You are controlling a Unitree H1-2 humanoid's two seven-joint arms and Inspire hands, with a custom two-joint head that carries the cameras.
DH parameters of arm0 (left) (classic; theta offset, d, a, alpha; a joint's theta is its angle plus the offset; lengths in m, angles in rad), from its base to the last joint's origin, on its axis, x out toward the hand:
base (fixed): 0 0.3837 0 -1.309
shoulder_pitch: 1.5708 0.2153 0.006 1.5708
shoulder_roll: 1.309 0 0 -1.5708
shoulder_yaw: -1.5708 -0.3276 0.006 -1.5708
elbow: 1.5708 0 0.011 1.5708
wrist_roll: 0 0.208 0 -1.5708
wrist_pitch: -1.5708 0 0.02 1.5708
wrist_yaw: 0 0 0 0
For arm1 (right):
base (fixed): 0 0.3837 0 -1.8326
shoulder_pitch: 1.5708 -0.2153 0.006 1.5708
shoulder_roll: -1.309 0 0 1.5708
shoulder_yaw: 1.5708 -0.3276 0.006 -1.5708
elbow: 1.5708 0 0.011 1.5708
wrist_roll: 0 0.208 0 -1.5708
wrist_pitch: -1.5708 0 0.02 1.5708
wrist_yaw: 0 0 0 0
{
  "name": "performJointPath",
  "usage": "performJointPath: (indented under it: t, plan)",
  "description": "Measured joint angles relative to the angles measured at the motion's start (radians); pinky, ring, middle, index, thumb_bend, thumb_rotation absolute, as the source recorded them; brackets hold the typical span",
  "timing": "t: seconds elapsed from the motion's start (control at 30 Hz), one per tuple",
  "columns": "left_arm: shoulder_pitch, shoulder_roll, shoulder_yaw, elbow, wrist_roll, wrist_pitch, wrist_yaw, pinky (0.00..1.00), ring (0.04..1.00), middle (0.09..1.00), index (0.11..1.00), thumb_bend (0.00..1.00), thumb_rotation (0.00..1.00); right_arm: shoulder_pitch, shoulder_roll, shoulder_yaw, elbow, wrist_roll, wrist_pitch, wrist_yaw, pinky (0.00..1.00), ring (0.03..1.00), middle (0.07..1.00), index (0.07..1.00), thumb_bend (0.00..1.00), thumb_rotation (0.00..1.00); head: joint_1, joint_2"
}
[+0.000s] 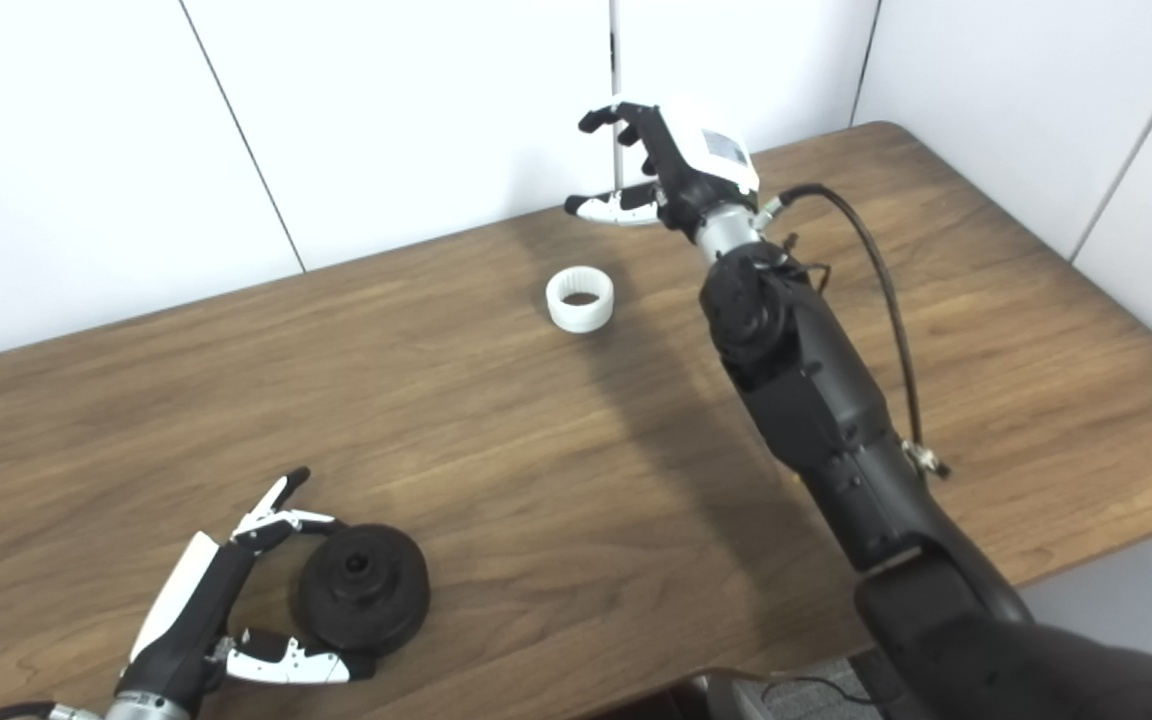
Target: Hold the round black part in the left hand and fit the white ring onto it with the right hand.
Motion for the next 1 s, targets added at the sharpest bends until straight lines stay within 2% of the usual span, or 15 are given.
performJointPath:
  t: [0.03, 0.07, 0.17, 0.23, 0.27, 0.37, 0.47, 0.67, 0.8, 1.0]
  plan:
    - [0.000, 0.000, 0.000, 0.000, 0.000, 0.000, 0.001, 1.00, 1.000, 0.994, 0.573, 0.97, 0.15, -0.006, -0.008, 0.011, 0.013, -0.001, 0.000, 0.008, 0.60, 0.778, 0.837, 0.746, 0.63, 0.40, 0.000, 0.000]
    - [0.000, -0.001, -0.001, 0.000, 0.000, 0.000, 0.001, 1.00, 1.000, 0.994, 0.572, 0.97, 0.15, -0.010, -0.020, 0.025, 0.031, -0.002, -0.001, 0.023, 0.62, 0.800, 0.851, 0.755, 0.66, 0.50, 0.003, 0.000]
    - [0.001, -0.001, 0.000, 0.000, 0.000, 0.000, 0.002, 1.00, 1.000, 0.995, 0.572, 0.97, 0.14, -0.028, -0.059, 0.063, 0.090, 0.001, -0.023, 0.070, 0.69, 0.850, 0.882, 0.773, 0.73, 0.69, 0.003, 0.002]
    - [0.001, -0.001, 0.000, 0.000, 0.000, 0.001, 0.002, 1.00, 1.000, 0.996, 0.573, 0.97, 0.14, -0.038, -0.083, 0.085, 0.123, 0.002, -0.047, 0.091, 0.72, 0.873, 0.896, 0.783, 0.76, 0.75, 0.006, 0.005]
    - [0.001, -0.001, 0.000, 0.000, 0.000, 0.002, 0.002, 1.00, 1.000, 0.997, 0.574, 0.97, 0.14, -0.044, -0.096, 0.096, 0.144, 0.002, -0.059, 0.104, 0.81, 0.911, 0.923, 0.811, 0.80, 0.82, 0.009, 0.006]
    - [0.001, -0.001, 0.000, 0.000, 0.000, 0.004, 0.002, 1.00, 1.000, 0.996, 0.574, 0.97, 0.14, -0.056, -0.124, 0.133, 0.164, -0.005, -0.074, 0.141, 0.92, 0.965, 0.959, 0.848, 0.85, 0.88, 0.015, 0.008]
    - [0.001, -0.001, -0.001, 0.000, 0.000, 0.006, 0.003, 1.00, 1.000, 0.995, 0.573, 0.98, 0.14, -0.062, -0.130, 0.150, 0.162, -0.006, -0.072, 0.189, 0.96, 0.993, 0.980, 0.868, 0.89, 0.90, 0.018, 0.009]
    - [0.001, -0.002, -0.005, 0.000, 0.001, 0.009, 0.004, 1.00, 1.000, 0.995, 0.571, 0.98, 0.15, -0.058, -0.130, 0.173, 0.158, -0.003, -0.068, 0.267, 0.95, 1.000, 1.000, 0.891, 0.99, 0.92, 0.020, 0.009]
    - [0.001, -0.003, -0.006, 0.000, 0.001, 0.008, 0.006, 1.00, 1.000, 0.995, 0.572, 0.97, 0.15, -0.036, -0.130, 0.178, 0.155, 0.004, -0.068, 0.301, 0.96, 1.000, 1.000, 0.882, 1.00, 0.93, 0.026, 0.014]
    - [0.001, -0.002, -0.005, 0.000, 0.001, 0.009, 0.006, 1.00, 1.000, 0.998, 0.574, 0.98, 0.14, 0.013, -0.128, 0.179, 0.156, 0.015, -0.068, 0.306, 0.97, 1.000, 1.000, 0.890, 1.00, 0.93, 0.029, 0.017]
